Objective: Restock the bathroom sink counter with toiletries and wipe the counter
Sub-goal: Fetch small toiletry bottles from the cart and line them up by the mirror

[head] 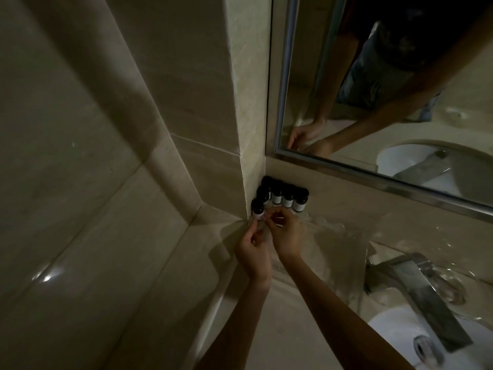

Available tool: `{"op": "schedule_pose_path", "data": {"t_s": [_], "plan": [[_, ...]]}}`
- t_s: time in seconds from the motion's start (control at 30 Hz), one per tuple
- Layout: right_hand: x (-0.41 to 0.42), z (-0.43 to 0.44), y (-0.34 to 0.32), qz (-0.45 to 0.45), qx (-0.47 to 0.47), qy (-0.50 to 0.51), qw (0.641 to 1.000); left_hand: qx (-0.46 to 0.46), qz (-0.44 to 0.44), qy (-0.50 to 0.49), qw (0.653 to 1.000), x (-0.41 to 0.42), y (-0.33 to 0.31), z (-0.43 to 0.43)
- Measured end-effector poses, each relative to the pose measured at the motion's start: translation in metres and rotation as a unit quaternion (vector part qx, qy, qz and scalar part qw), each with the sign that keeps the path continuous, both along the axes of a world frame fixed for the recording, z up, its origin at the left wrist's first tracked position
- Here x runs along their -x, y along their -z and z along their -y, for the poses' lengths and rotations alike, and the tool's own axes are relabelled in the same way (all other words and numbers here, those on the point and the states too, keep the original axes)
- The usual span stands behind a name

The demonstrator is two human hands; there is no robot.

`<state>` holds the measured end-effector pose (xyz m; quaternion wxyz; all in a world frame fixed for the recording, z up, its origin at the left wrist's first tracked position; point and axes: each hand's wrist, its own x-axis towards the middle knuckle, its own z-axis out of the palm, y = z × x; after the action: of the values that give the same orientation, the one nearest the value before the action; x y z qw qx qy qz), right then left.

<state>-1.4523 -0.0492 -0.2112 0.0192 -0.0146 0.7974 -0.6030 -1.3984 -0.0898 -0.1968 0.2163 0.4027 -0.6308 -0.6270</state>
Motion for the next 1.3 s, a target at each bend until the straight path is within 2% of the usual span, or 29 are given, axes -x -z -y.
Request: {"op": "schedule_pose_path", "data": {"t_s": [0.13, 0.3, 0.57, 0.7, 0.8, 0.9, 1.1, 1.2, 1.3], "plan": [[0.006, -0.001, 0.002, 0.009, -0.002, 0.002, 1.000, -0.033, -0.005, -0.002, 0.999, 0.009, 0.002, 0.000], [0.006, -0.003, 0.001, 0.011, 0.002, 0.002, 1.000, -0.009, 0.004, 0.024, 1.000, 0.004, -0.001, 0.001], [-0.018, -0.016, -0.026, 0.033, 0.019, -0.040, 0.998, -0.027, -0.023, 0.073, 0.997, -0.026, -0.032, 0.002], [-0.045, -0.040, -0.050, 0.024, 0.042, -0.039, 0.998, 0.007, -0.039, 0.069, 0.997, -0.057, -0.055, 0.007], [-0.073, -0.066, -0.072, 0.011, 0.048, -0.040, 0.998, 0.065, 0.002, 0.124, 0.990, -0.092, -0.067, 0.011], [-0.103, -0.095, -0.090, -0.015, 0.012, -0.065, 0.998, 0.146, 0.052, 0.180, 0.971, -0.129, -0.077, 0.012], [-0.158, -0.142, -0.118, -0.043, -0.061, -0.090, 0.993, 0.269, 0.098, 0.245, 0.926, -0.188, -0.101, -0.001], [-0.184, -0.163, -0.128, -0.055, -0.141, -0.129, 0.980, 0.312, 0.135, 0.287, 0.896, -0.213, -0.112, -0.014], [-0.209, -0.181, -0.136, -0.091, -0.262, -0.176, 0.944, 0.332, 0.173, 0.320, 0.870, -0.239, -0.119, -0.027]]}}
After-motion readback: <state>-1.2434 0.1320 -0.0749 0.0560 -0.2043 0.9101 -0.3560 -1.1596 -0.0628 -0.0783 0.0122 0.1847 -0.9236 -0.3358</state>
